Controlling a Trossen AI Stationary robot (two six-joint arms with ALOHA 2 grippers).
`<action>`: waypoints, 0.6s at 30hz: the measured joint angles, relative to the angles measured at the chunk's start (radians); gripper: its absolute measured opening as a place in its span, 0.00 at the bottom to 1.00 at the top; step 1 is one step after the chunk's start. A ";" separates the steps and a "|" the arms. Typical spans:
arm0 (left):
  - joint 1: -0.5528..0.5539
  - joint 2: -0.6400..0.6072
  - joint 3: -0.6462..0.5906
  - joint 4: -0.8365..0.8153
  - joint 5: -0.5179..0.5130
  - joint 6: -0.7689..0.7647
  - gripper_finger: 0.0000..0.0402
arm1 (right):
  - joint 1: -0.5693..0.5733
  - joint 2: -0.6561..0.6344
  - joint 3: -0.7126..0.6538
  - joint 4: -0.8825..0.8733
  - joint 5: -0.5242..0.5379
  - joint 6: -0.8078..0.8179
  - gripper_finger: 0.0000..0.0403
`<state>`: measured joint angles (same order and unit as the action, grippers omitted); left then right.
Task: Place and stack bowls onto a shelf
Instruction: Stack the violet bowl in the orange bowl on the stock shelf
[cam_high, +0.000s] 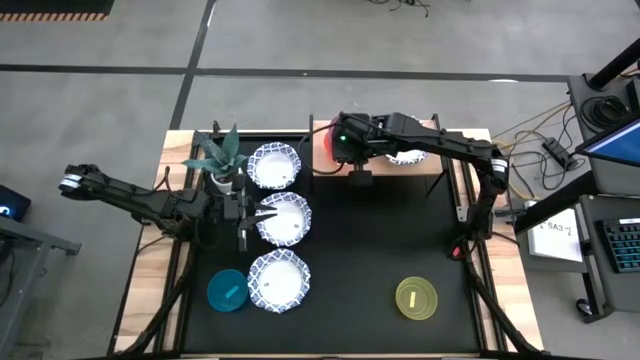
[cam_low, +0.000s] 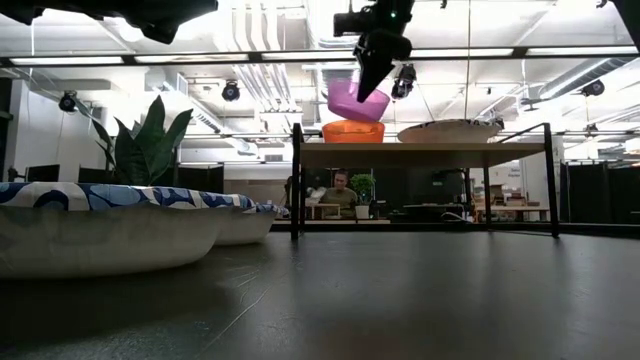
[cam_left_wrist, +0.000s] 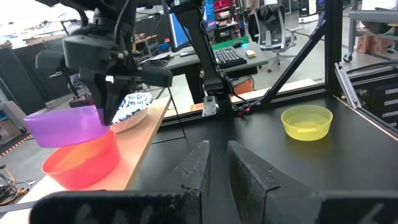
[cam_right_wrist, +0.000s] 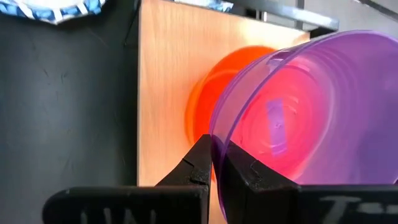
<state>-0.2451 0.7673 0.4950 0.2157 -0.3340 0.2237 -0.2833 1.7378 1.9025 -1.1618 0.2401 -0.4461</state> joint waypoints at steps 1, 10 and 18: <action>0.000 0.000 0.000 0.000 0.000 0.000 0.09 | -0.001 0.000 -0.004 0.000 0.000 0.000 0.02; 0.000 0.000 0.000 0.000 0.000 0.000 0.09 | -0.002 0.000 -0.009 0.037 -0.013 0.002 0.02; 0.000 0.000 0.000 0.000 0.000 0.000 0.09 | -0.012 0.000 -0.009 0.047 -0.012 0.020 0.09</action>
<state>-0.2447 0.7673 0.4950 0.2157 -0.3340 0.2234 -0.2953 1.7378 1.8938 -1.1146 0.2279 -0.4264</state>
